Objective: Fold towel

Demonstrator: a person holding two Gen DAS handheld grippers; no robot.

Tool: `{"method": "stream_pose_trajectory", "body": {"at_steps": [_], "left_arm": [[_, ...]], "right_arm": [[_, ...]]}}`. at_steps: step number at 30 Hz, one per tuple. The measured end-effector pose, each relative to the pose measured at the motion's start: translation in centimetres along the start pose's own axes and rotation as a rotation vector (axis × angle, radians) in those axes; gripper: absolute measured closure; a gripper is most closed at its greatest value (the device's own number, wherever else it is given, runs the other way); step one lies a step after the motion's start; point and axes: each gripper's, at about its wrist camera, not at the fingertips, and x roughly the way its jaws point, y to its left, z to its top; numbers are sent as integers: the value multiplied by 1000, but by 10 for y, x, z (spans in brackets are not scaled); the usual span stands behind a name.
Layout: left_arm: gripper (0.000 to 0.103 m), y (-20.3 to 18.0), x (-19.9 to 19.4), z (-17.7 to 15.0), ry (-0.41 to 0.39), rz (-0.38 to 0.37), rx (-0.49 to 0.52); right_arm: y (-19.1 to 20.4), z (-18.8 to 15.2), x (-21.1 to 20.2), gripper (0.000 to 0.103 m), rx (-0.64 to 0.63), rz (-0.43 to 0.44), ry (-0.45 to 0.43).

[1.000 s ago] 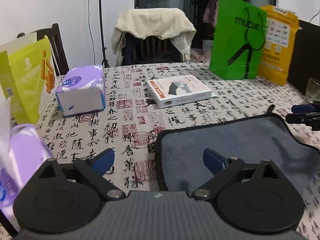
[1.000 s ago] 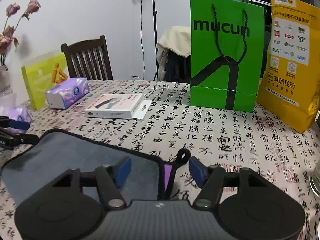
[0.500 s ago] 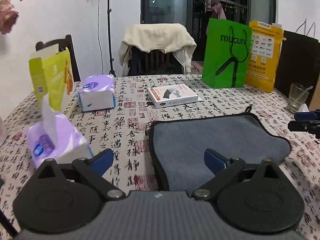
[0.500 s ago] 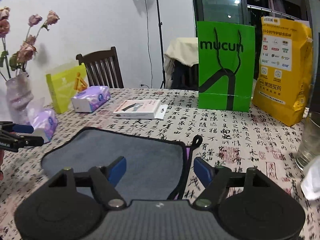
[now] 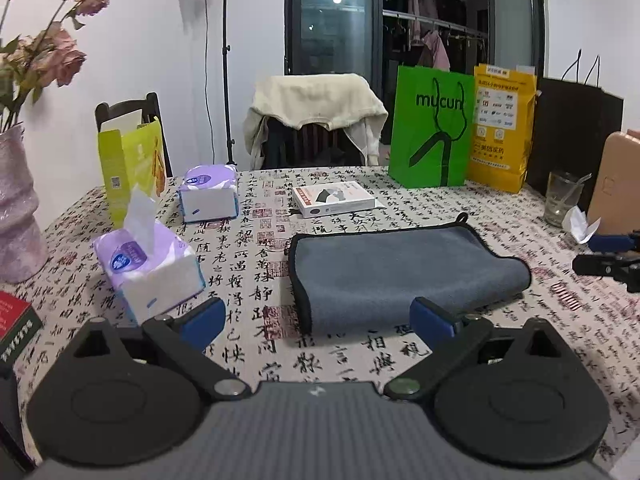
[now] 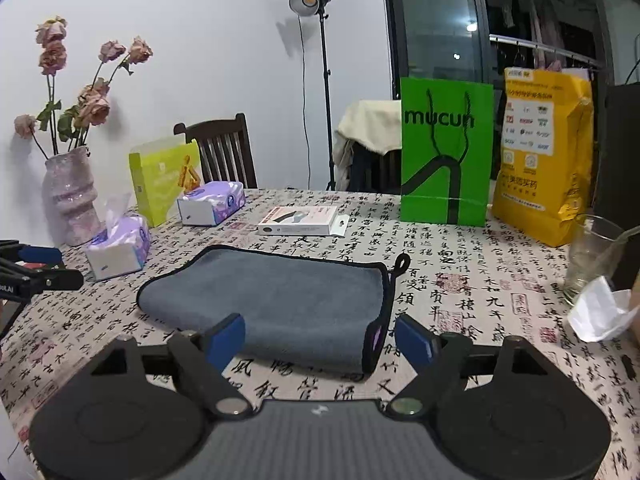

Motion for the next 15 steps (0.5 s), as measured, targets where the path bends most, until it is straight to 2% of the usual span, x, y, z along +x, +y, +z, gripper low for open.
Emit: {"method": "stream_pose_trajectory", "body": {"at_steps": [15], "left_arm": [[0,-20,-62,-42,-35,3,30]], "right_arm": [[31,-42,-64,17,12,-9,-43]]}}
